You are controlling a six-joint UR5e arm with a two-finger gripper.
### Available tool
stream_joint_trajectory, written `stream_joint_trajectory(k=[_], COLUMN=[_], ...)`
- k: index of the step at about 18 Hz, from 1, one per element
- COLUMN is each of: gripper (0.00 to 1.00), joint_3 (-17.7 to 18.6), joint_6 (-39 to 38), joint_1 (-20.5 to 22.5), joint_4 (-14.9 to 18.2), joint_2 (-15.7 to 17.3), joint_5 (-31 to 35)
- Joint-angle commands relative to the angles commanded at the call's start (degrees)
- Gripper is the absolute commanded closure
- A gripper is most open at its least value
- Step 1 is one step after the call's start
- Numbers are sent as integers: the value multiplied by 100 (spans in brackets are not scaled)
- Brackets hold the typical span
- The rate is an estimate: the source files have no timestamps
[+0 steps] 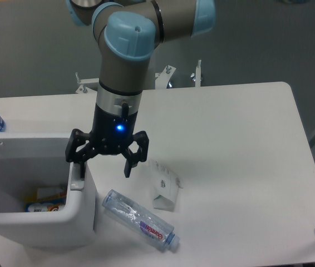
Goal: Open the trash can
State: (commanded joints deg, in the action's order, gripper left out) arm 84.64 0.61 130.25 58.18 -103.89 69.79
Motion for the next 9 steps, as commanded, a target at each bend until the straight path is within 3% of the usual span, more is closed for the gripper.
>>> stream_joint_trajectory(k=[2, 6, 9], gripper=[0, 0, 0], joint_3=[-96, -623, -948], joint_6=[44, 70, 79], joint_1=[0, 70, 508], joint_4=[-9, -9, -9], joint_2=[17, 18, 44], joint_5=[9, 245, 439])
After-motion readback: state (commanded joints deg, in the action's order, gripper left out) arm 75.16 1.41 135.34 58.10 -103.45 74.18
